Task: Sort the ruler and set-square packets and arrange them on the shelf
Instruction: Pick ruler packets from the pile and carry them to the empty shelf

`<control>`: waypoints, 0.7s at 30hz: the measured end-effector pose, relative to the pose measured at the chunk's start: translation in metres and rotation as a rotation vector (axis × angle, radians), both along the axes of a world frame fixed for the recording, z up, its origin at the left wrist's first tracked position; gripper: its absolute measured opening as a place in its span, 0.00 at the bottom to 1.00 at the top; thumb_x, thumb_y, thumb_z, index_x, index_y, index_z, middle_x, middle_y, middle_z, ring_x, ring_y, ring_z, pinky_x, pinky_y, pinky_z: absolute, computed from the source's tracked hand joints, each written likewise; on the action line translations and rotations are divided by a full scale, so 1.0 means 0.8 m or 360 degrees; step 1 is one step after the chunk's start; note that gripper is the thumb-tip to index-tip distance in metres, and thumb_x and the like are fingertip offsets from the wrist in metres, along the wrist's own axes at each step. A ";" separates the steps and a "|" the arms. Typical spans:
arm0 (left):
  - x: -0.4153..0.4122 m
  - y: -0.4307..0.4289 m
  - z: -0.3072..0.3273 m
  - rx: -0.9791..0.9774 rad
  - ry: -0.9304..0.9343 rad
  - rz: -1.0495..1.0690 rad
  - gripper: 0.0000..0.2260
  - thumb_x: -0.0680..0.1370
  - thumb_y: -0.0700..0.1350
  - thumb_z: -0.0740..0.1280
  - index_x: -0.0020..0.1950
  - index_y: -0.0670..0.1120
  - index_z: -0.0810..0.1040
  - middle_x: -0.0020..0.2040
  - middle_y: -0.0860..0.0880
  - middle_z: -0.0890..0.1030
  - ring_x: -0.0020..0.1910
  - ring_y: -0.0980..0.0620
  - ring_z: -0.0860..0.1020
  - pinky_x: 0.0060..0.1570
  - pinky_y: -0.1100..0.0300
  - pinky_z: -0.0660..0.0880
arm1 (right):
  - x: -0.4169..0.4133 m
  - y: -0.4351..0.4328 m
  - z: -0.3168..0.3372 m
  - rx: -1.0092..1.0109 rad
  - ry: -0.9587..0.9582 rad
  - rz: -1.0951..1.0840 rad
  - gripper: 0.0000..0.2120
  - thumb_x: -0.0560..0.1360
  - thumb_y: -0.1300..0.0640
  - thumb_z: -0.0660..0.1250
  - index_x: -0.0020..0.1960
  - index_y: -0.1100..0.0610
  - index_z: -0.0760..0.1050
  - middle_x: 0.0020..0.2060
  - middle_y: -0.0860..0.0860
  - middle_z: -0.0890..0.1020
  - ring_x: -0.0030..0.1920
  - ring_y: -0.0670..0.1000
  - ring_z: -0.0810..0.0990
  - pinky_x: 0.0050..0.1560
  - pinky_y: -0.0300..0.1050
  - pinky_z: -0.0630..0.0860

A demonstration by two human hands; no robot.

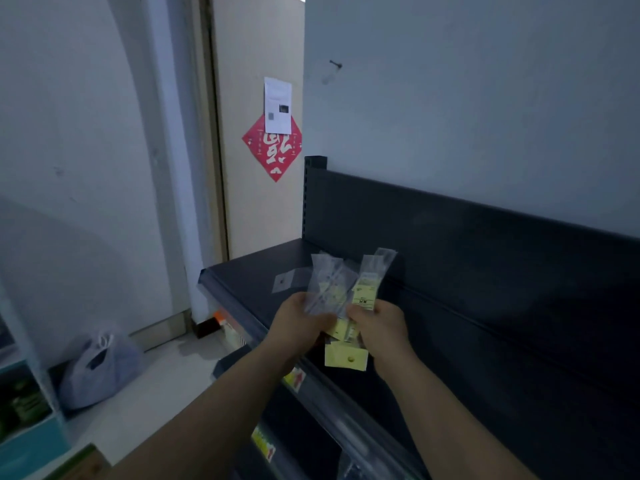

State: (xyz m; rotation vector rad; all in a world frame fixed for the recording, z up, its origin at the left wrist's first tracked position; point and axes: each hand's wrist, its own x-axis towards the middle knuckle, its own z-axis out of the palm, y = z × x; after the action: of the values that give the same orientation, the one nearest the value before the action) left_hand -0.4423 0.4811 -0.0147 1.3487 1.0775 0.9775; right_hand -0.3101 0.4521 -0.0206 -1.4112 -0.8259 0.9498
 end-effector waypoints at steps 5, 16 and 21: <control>-0.032 0.081 -0.008 0.0052 0.0123 -0.0114 0.09 0.75 0.37 0.69 0.54 0.37 0.78 0.48 0.40 0.83 0.41 0.47 0.82 0.38 0.58 0.80 | -0.034 0.075 -0.018 -0.0029 -0.0068 -0.0131 0.06 0.73 0.63 0.67 0.50 0.62 0.79 0.43 0.58 0.84 0.38 0.54 0.83 0.32 0.45 0.80; -0.080 0.227 -0.003 0.0058 0.0477 -0.0520 0.01 0.76 0.37 0.68 0.46 0.41 0.76 0.43 0.44 0.80 0.37 0.52 0.78 0.31 0.65 0.78 | -0.091 0.193 -0.034 -0.0197 -0.0359 -0.0414 0.05 0.70 0.59 0.69 0.43 0.62 0.80 0.39 0.55 0.84 0.38 0.54 0.83 0.40 0.53 0.81; -0.083 0.269 -0.010 0.0226 0.0722 -0.0661 0.10 0.72 0.41 0.70 0.49 0.36 0.79 0.47 0.39 0.82 0.44 0.44 0.81 0.47 0.48 0.81 | -0.104 0.209 -0.043 -0.0328 -0.0620 -0.0542 0.09 0.72 0.50 0.64 0.44 0.55 0.75 0.41 0.51 0.81 0.43 0.53 0.80 0.49 0.54 0.79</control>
State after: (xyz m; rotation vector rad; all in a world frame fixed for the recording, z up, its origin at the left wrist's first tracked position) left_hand -0.5087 0.6964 -0.0228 1.8777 1.0057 0.4552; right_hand -0.3932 0.6189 -0.0552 -1.8830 -0.7494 0.5144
